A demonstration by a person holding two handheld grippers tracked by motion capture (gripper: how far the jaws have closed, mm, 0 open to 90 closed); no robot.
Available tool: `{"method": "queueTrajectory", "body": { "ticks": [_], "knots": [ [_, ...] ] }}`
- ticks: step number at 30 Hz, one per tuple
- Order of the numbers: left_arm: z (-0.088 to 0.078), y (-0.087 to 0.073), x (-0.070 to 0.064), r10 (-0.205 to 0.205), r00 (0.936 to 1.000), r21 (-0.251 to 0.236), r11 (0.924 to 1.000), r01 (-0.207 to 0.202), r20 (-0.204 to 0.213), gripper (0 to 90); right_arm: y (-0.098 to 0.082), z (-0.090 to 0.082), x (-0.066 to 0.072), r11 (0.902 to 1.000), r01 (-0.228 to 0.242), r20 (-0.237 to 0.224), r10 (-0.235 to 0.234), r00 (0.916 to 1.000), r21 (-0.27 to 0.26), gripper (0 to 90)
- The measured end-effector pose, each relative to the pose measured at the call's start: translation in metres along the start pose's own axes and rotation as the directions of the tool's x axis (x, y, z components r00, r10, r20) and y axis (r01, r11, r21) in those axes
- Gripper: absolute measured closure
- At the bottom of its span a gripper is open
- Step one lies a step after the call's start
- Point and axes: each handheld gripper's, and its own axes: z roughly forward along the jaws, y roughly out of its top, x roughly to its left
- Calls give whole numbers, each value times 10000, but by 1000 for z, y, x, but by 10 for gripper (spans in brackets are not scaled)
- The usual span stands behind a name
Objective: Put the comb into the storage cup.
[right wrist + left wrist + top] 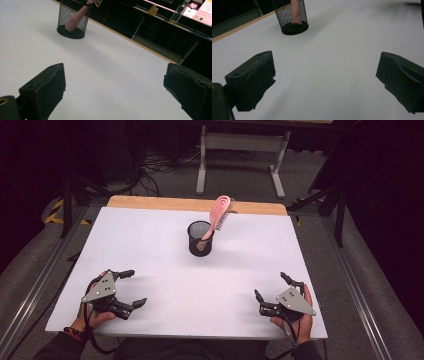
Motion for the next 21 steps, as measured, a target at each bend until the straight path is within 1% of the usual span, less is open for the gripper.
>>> {"method": "queueTrajectory", "body": {
  "ticks": [1,2,3,7,9,11,14,15,19,21],
  "knots": [
    [0,0,0,9,10000,-8,10000,-9,-17,29,-1,0,-1,10000,-51,11,51,10000,42,37],
    [0,0,0,-31,10000,-66,10000,31,-12,28,-3,-1,-3,9998,-211,-33,211,9998,73,30],
    [-1,1,0,38,10000,-17,10000,-38,-31,28,-5,-1,-4,9994,-314,-26,315,9995,148,29],
    [0,2,1,64,9999,-63,10000,-65,-91,27,-9,-1,-5,9991,-268,-116,272,9996,335,25],
    [1,2,1,37,10000,-94,9999,-37,-85,27,-9,-2,-6,9991,-335,-103,338,9994,276,24],
    [1,2,0,52,9999,-70,10000,-53,-90,26,-9,-3,-5,9989,-432,-186,435,9989,168,24],
    [1,2,0,26,10000,-63,10000,-26,-81,26,-8,-2,-4,9993,-304,-224,308,9993,204,24],
    [1,3,0,142,9998,4,9999,-142,-114,25,-8,-2,-3,9994,-278,-250,283,9993,209,23],
    [1,3,-1,237,9997,-33,9997,-237,-64,24,-7,-3,-2,9996,-259,-265,262,9993,104,24],
    [0,3,-2,277,9996,35,9996,-277,-37,24,-6,-4,-2,9995,-304,-210,305,9993,46,23]
  ]
}}
